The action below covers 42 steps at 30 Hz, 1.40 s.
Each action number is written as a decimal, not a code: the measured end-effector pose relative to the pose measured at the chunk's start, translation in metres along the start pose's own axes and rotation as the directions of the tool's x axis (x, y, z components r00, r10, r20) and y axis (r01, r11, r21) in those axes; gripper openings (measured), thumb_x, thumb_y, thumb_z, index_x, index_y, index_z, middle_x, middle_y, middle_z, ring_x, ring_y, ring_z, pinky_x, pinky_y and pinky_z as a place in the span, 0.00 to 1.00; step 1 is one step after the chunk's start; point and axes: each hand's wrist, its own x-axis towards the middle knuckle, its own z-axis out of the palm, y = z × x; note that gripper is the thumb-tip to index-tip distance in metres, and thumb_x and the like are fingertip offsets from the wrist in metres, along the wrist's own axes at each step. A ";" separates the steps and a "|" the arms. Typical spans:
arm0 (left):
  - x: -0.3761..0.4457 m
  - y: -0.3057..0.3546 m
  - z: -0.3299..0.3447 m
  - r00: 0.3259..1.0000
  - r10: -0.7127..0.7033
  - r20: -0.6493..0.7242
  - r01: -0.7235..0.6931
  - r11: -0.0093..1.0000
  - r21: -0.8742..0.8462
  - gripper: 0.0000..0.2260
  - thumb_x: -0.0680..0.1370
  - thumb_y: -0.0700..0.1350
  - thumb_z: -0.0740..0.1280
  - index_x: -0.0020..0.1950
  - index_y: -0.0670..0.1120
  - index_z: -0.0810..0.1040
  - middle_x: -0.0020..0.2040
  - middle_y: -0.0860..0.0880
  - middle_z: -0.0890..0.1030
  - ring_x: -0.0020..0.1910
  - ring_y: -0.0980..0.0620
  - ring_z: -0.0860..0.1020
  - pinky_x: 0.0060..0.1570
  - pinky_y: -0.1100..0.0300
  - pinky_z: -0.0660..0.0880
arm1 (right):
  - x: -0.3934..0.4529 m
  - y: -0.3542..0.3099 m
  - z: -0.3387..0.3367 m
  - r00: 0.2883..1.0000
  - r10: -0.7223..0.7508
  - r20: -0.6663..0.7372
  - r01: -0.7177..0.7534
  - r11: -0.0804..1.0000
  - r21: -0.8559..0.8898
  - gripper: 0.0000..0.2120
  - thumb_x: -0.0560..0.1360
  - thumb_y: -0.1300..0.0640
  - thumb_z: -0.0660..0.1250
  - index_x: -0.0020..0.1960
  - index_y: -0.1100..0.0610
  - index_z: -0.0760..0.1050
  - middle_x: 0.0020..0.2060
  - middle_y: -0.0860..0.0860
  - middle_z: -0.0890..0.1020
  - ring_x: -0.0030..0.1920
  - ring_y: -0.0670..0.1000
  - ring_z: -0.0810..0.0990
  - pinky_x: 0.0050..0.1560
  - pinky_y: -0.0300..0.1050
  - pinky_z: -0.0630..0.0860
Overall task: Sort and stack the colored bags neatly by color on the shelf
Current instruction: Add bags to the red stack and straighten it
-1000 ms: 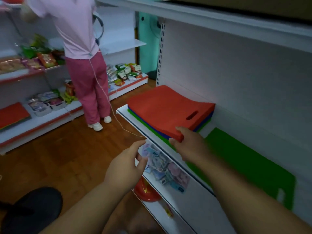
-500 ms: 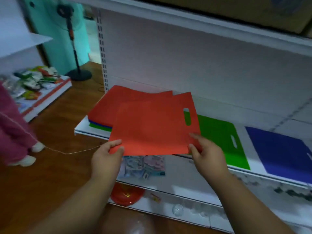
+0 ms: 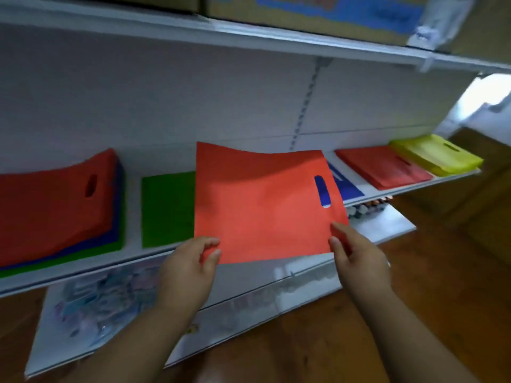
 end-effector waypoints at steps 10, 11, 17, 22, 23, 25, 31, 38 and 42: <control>-0.012 0.154 0.192 0.970 0.185 0.155 -0.187 0.982 0.002 0.09 0.77 0.49 0.69 0.55 0.53 0.83 0.52 0.52 0.83 0.48 0.50 0.80 0.44 0.61 0.70 | 0.042 0.207 -0.116 0.980 0.134 -0.147 -0.148 0.985 -0.088 0.17 0.79 0.53 0.66 0.66 0.51 0.77 0.60 0.51 0.82 0.58 0.54 0.80 0.57 0.47 0.76; -0.009 0.169 0.208 0.967 0.199 0.160 -0.203 0.979 0.011 0.09 0.77 0.49 0.69 0.56 0.52 0.83 0.51 0.52 0.83 0.48 0.50 0.80 0.44 0.61 0.70 | 0.052 0.223 -0.124 0.979 0.142 -0.144 -0.157 0.983 -0.098 0.17 0.79 0.52 0.66 0.67 0.51 0.77 0.60 0.51 0.82 0.58 0.54 0.80 0.57 0.47 0.76; 0.009 0.219 0.272 0.962 0.202 0.182 -0.211 0.977 0.034 0.10 0.77 0.47 0.70 0.58 0.51 0.82 0.53 0.52 0.82 0.48 0.50 0.80 0.45 0.60 0.71 | 0.109 0.293 -0.145 0.984 0.144 -0.109 -0.156 0.981 -0.113 0.17 0.79 0.52 0.64 0.67 0.51 0.76 0.61 0.50 0.81 0.58 0.53 0.80 0.57 0.47 0.76; 0.060 0.237 0.312 0.968 0.201 0.153 -0.214 0.974 0.074 0.10 0.77 0.47 0.70 0.58 0.51 0.82 0.53 0.51 0.83 0.49 0.49 0.80 0.44 0.60 0.69 | 0.173 0.315 -0.132 0.983 0.158 -0.089 -0.167 0.981 -0.100 0.17 0.80 0.51 0.62 0.68 0.51 0.75 0.60 0.50 0.81 0.57 0.54 0.80 0.57 0.48 0.76; 0.074 0.242 0.320 0.964 0.217 0.152 -0.231 0.970 0.078 0.09 0.77 0.47 0.71 0.57 0.51 0.82 0.52 0.51 0.83 0.49 0.49 0.80 0.43 0.60 0.69 | 0.186 0.319 -0.130 0.983 0.159 -0.095 -0.168 0.981 -0.099 0.17 0.80 0.51 0.63 0.68 0.51 0.76 0.60 0.51 0.82 0.57 0.54 0.80 0.57 0.49 0.76; 0.099 0.253 0.337 0.960 0.240 0.145 -0.253 0.965 0.073 0.09 0.77 0.46 0.71 0.57 0.50 0.83 0.51 0.51 0.82 0.48 0.49 0.80 0.43 0.60 0.68 | 0.209 0.326 -0.132 0.980 0.164 -0.111 -0.175 0.981 -0.090 0.16 0.79 0.52 0.64 0.66 0.52 0.77 0.60 0.51 0.82 0.58 0.55 0.80 0.57 0.48 0.75; 0.138 0.288 0.388 0.951 0.288 0.115 -0.299 0.950 0.094 0.10 0.76 0.44 0.71 0.57 0.49 0.83 0.50 0.50 0.83 0.46 0.47 0.81 0.42 0.56 0.75 | 0.287 0.362 -0.151 0.984 0.129 -0.126 -0.142 0.984 -0.106 0.17 0.79 0.52 0.66 0.66 0.53 0.77 0.59 0.51 0.82 0.58 0.54 0.79 0.55 0.48 0.75; 0.178 0.322 0.472 0.983 0.159 0.094 -0.181 0.929 0.323 0.09 0.77 0.48 0.70 0.56 0.51 0.83 0.51 0.48 0.83 0.46 0.45 0.81 0.42 0.56 0.75 | 0.407 0.425 -0.135 0.993 0.050 0.111 -0.026 0.978 -0.205 0.19 0.80 0.48 0.63 0.68 0.53 0.75 0.61 0.54 0.80 0.61 0.57 0.77 0.56 0.49 0.72; 0.187 0.345 0.512 0.997 0.067 0.050 -0.081 0.910 0.406 0.06 0.76 0.46 0.70 0.51 0.49 0.84 0.48 0.46 0.83 0.44 0.43 0.81 0.41 0.54 0.77 | 0.462 0.457 -0.127 0.963 -0.013 0.269 0.089 0.958 -0.274 0.17 0.80 0.49 0.62 0.67 0.53 0.75 0.59 0.55 0.80 0.59 0.57 0.77 0.55 0.48 0.72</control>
